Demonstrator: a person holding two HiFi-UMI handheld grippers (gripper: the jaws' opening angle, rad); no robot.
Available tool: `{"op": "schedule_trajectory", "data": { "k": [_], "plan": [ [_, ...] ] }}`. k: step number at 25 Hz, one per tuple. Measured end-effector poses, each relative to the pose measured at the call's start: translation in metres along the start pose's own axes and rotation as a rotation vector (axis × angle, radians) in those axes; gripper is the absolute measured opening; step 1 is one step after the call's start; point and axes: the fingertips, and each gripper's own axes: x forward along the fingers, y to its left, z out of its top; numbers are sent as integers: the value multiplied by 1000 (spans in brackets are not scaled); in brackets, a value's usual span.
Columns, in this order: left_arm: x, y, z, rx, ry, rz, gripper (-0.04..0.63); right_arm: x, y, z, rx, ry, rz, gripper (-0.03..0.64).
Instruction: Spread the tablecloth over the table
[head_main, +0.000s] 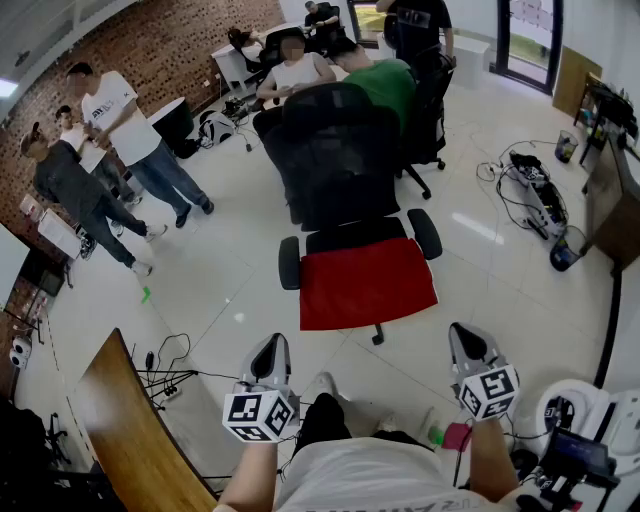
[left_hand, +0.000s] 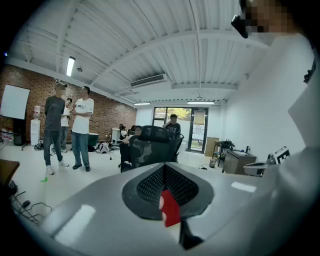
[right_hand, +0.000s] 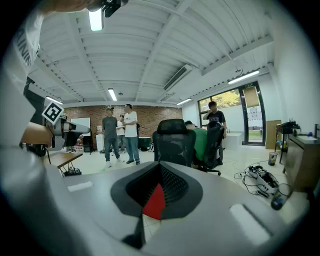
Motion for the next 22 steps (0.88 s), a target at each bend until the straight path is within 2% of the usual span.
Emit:
{"op": "schedule_trajectory", "data": {
  "k": [4,11,18,22],
  "plan": [
    [20,-5,0,17,-10,-9,8,11,-13,-2,11,-9,4,8],
    [50,3,-17,-15,10,-10,8,30,-24,-22,17,43,27,8],
    [89,43,-40,-54,61,-4,8,83,-18,-39,11,119,49,8],
    [120,71,-47,-16,78,-12,8,126,-7,-24,-52,91,27,8]
  ]
}}
